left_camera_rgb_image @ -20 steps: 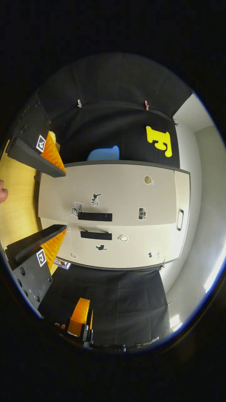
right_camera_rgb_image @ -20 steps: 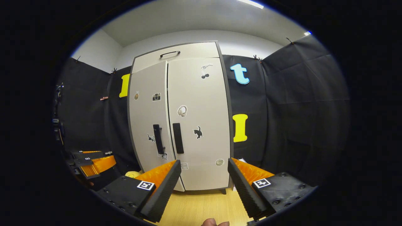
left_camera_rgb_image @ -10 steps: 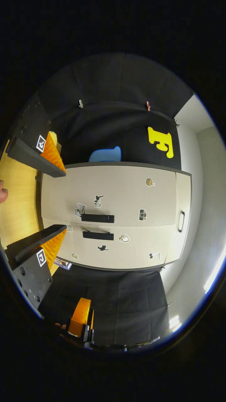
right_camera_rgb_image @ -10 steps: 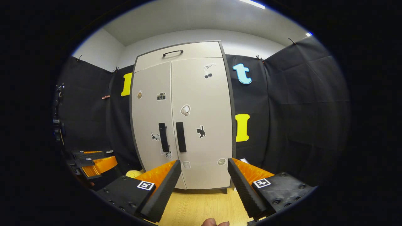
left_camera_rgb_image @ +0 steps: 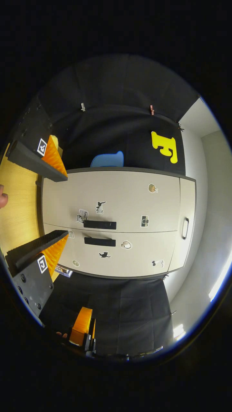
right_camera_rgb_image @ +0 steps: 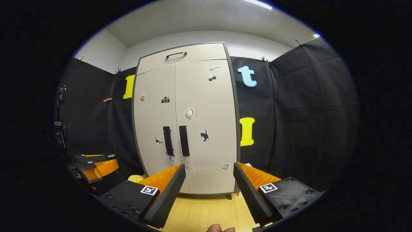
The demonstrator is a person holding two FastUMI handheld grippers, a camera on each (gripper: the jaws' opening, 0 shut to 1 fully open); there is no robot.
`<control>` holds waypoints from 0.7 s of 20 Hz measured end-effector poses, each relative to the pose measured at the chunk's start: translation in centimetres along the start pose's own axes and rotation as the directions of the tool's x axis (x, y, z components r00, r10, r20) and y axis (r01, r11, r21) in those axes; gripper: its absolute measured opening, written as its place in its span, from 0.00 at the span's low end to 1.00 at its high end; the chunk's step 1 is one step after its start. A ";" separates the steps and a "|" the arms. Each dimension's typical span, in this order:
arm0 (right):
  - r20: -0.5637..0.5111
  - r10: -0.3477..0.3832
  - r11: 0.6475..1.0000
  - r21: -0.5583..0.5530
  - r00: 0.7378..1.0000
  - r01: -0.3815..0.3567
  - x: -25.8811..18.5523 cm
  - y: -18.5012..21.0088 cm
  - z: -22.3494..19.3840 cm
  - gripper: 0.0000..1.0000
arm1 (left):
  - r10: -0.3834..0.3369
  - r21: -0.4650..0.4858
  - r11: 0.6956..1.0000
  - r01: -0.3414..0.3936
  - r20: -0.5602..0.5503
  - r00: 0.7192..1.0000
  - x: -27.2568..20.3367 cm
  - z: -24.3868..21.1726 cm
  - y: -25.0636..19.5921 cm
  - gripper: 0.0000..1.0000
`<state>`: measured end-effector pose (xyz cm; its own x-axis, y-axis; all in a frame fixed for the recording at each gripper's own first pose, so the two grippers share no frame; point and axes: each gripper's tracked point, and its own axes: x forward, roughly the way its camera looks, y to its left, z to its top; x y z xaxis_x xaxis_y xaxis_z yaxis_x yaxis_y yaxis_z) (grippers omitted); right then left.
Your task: Grab one shoe with the right hand and put it into the shoe cabinet, grab the other shoe with the left hand and put it into the shoe cabinet; then close the right door with the right hand and the left door with the left hand.
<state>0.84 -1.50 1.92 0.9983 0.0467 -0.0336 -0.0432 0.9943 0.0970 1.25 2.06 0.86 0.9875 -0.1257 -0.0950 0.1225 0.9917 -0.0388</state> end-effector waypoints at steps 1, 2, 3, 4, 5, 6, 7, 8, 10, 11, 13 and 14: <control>0.002 0.000 1.000 0.002 1.000 0.000 0.0 -0.1 0.0 0.98 | 0.001 0.002 1.000 -0.001 0.000 1.000 0.0 0.0 0.0 0.95; 0.000 -0.002 1.000 0.003 1.000 0.002 0.0 -0.1 0.0 0.98 | 0.001 0.004 1.000 -0.001 0.000 1.000 0.0 -0.1 -0.1 0.95; -0.002 -0.001 1.000 0.004 1.000 0.001 -0.1 -0.1 -0.1 0.98 | 0.001 0.004 1.000 -0.001 -0.001 1.000 0.0 -0.2 -0.2 0.95; -0.002 -0.003 1.000 0.005 1.000 0.003 0.0 -0.2 -0.1 0.98 | 0.000 0.004 1.000 0.000 -0.002 1.000 0.0 -0.3 -0.1 0.95; -0.004 -0.003 1.000 0.004 1.000 0.003 0.0 -0.2 -0.2 0.98 | 0.000 0.004 1.000 0.000 -0.003 1.000 0.0 -0.2 -0.2 0.95; -0.004 -0.004 1.000 0.006 1.000 0.004 0.0 -0.3 -0.2 0.98 | 0.001 0.005 1.000 -0.001 -0.004 1.000 0.1 -0.3 -0.2 0.95; -0.004 -0.005 1.000 0.007 1.000 0.005 0.0 -0.3 -0.2 0.98 | 0.001 0.005 1.000 -0.001 -0.005 1.000 0.1 -0.3 -0.2 0.95; -0.004 -0.006 1.000 0.007 1.000 0.006 -0.1 -0.3 -0.2 0.98 | 0.003 0.005 1.000 -0.003 -0.006 1.000 0.1 -0.3 -0.1 0.95; -0.003 -0.009 1.000 0.006 1.000 0.009 0.0 -0.5 -0.1 0.98 | 0.004 0.006 1.000 -0.004 -0.003 1.000 0.1 -0.2 -0.2 0.95; -0.003 -0.010 1.000 0.005 1.000 0.010 0.0 -0.6 -0.1 0.98 | 0.004 0.005 1.000 -0.004 -0.003 1.000 0.1 -0.2 -0.2 0.95; -0.003 -0.010 1.000 0.008 1.000 0.011 0.0 -0.7 -0.2 0.98 | 0.004 0.005 1.000 -0.004 -0.003 1.000 0.1 -0.3 -0.2 0.95; -0.005 -0.010 1.000 0.009 1.000 0.010 0.0 -0.7 -0.2 0.98 | 0.005 0.004 1.000 -0.005 -0.004 1.000 0.1 -0.3 -0.2 0.95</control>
<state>0.83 -2.14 1.65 0.9985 0.0368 -0.0394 -0.0324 0.9939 0.1056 1.29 1.85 0.53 0.9877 -0.1210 -0.0989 0.1182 0.9924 -0.0339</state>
